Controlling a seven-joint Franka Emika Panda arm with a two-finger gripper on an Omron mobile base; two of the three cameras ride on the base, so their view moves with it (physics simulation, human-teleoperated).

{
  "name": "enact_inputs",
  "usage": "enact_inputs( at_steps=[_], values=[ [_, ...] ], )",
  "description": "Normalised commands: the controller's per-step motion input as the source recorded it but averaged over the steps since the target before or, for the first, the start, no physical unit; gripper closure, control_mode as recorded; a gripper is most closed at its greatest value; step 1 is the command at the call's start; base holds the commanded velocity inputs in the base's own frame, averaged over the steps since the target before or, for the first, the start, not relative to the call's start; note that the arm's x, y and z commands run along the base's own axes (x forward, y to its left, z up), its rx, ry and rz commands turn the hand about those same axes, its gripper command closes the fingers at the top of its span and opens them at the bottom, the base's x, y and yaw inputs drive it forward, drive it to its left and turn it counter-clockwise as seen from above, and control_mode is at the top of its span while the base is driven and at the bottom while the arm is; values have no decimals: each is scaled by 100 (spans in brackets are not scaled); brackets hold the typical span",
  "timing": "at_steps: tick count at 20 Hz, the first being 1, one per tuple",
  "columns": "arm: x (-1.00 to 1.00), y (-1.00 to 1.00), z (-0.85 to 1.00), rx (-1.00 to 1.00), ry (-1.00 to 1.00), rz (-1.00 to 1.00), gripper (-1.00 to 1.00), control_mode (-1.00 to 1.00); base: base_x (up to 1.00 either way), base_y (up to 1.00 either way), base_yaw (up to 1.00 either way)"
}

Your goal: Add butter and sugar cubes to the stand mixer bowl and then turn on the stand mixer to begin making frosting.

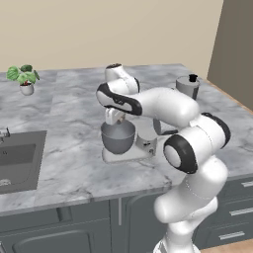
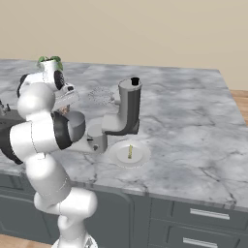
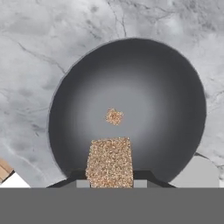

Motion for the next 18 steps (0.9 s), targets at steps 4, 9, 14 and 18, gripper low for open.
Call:
enact_inputs(
  at_steps=[4,9,14,18],
  values=[
    [8,0,-42,0,1,0,100,-100,0,0,0],
    [10,0,-46,0,2,0,100,-100,0,0,0],
    [19,0,-36,0,3,0,100,-100,0,0,0],
    [21,0,-31,0,3,0,100,-100,0,0,0]
  ],
)
